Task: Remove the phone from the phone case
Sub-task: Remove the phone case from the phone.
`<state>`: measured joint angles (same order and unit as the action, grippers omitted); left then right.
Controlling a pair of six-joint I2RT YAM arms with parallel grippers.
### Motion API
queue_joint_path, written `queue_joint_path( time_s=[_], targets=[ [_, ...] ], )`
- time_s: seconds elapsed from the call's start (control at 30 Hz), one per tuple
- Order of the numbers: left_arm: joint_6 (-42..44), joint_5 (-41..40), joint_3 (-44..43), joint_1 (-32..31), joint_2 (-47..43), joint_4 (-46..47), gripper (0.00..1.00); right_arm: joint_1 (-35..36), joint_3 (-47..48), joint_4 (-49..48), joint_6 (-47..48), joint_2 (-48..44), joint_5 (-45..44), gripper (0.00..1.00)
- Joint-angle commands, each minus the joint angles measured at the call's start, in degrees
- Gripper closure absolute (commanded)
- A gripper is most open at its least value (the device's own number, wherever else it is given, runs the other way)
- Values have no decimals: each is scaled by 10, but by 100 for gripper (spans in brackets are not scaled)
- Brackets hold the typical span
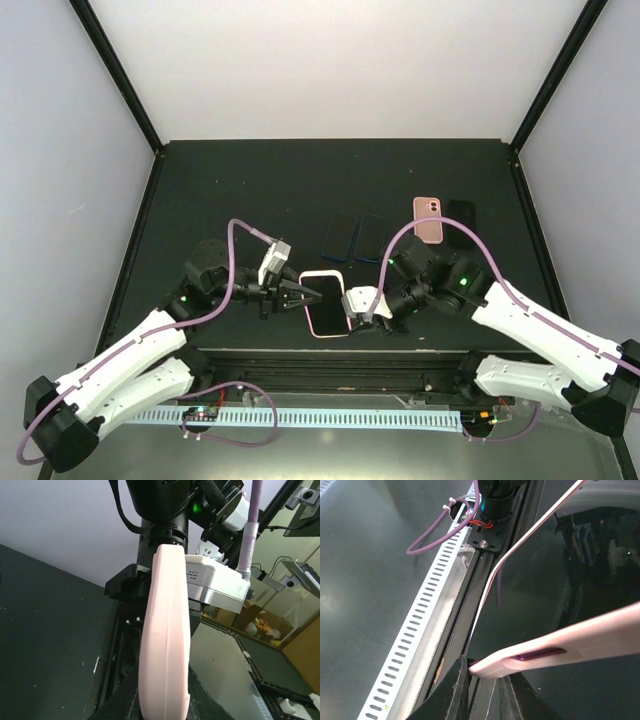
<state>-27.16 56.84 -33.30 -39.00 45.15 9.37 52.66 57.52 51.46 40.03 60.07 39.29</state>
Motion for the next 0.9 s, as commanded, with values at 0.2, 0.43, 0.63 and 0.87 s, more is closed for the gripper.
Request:
queue_joint_path(
  time_s=[0.2,0.43,0.63,0.87],
  targets=[
    [-156,59,-2,2,0,128,98,8,-3,-90,71,-27,-142,85],
    [-184,60,13,2,-17,138,98,8,-30,-169,37,-20,-180,92],
    [-186,53,29,2,-36,131,98,-13,-37,-242,-64,-13,-151,94],
    [-191,44,45,-1,-55,138,99,-66,-7,-246,-140,14,-106,91]
  ],
)
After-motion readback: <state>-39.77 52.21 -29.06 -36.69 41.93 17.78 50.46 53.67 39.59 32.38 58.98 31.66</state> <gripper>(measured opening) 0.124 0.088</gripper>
